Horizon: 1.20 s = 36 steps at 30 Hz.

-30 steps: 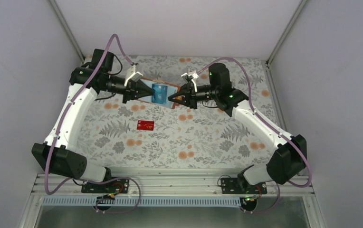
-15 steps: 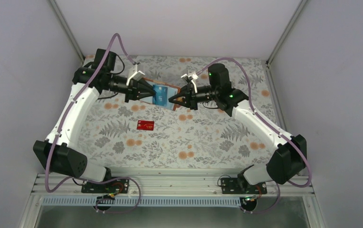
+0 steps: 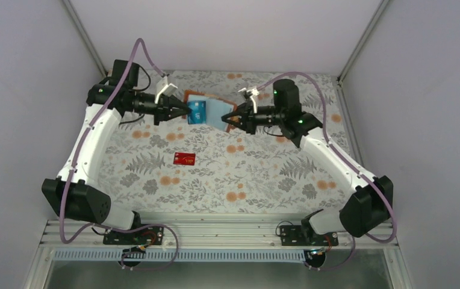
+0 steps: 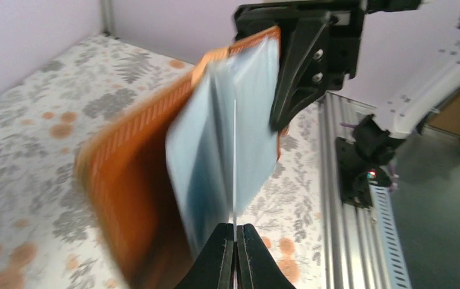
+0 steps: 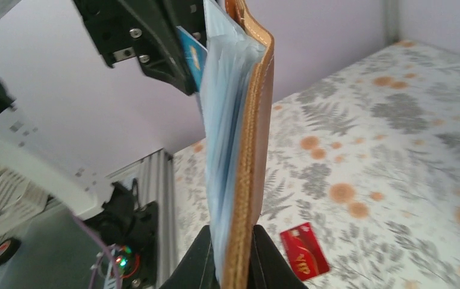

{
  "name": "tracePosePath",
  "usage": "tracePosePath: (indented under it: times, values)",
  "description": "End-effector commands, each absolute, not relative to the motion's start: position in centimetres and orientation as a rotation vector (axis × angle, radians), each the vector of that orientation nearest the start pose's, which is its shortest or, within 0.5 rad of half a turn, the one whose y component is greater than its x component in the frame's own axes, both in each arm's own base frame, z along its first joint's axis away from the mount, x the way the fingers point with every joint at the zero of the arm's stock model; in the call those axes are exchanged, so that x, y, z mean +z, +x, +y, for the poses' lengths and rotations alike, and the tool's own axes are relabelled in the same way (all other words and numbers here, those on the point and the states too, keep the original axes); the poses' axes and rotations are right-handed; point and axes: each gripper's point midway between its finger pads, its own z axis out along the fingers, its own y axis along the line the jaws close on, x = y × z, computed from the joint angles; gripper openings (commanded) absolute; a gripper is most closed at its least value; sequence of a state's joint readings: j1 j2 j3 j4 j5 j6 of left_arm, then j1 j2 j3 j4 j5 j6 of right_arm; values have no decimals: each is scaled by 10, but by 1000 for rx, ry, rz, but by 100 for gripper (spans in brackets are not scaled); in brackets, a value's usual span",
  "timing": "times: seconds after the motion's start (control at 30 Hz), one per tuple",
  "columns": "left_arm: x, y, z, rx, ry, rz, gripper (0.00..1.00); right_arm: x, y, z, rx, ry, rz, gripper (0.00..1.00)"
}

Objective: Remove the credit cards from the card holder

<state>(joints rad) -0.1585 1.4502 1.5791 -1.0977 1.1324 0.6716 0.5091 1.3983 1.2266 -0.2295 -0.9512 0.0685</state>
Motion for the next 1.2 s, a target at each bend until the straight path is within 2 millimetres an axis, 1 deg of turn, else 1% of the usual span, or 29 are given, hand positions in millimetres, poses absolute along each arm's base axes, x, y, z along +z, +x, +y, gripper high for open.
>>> tracePosePath:
  times: [0.0, 0.07, 0.13, 0.2, 0.23, 0.3, 0.37, 0.4, 0.5, 0.53, 0.57, 0.67, 0.83, 0.97, 1.0, 1.07, 1.1, 1.17]
  values:
    - [346, 301, -188, -1020, 1104, 1773, 3, 336, 295, 278, 1203, -880, 1745, 4]
    - [343, 308, -185, -1017, 1065, 1795, 2, 333, 301, 270, 1181, -837, 1768, 4]
    - [341, 320, -181, -1009, 999, 1817, 2, 331, 312, 261, 1137, -764, 1800, 4]
    - [334, 339, -174, -991, 873, 1874, 2, 327, 326, 248, 1096, -654, 1837, 4]
    - [328, 350, -169, -979, 781, 1917, 2, 327, 334, 241, 1077, -591, 1851, 4]
    - [313, 380, -149, -903, 535, 2006, 2, 324, 346, 230, 1041, -479, 1883, 4]
    - [297, 401, -127, -856, 290, 2066, 2, 325, 353, 224, 1024, -390, 1898, 4]
    - [288, 410, -120, -856, 188, 2096, 3, 327, 356, 221, 1020, -342, 1897, 4]
    - [258, 430, -115, -946, -56, 2163, 2, 332, 361, 212, 1020, -216, 1894, 4]
    - [241, 436, -116, -989, -142, 2190, 2, 334, 361, 211, 1030, -192, 1890, 4]
    - [224, 439, -116, -1045, -260, 2225, 2, 336, 361, 211, 1042, -174, 1886, 4]
    - [184, 445, -119, -1132, -449, 2297, 2, 340, 359, 211, 1060, -151, 1879, 4]
    - [141, 458, -104, -1030, -576, 2305, 2, 335, 356, 213, 1057, -140, 1904, 4]
    - [112, 454, -111, -1072, -631, 2363, 2, 325, 357, 215, 1046, -133, 1939, 4]
    - [109, 451, -114, -1086, -628, 2377, 3, 323, 356, 215, 1048, -140, 1947, 4]
    - [110, 443, -123, -1134, -604, 2393, 2, 310, 358, 219, 1045, -155, 2003, 4]
    - [114, 440, -127, -1164, -586, 2395, 2, 301, 360, 222, 1041, -171, 2048, 4]
    - [129, 438, -130, -1193, -526, 2395, 2, 283, 356, 229, 1067, -224, 2123, 4]
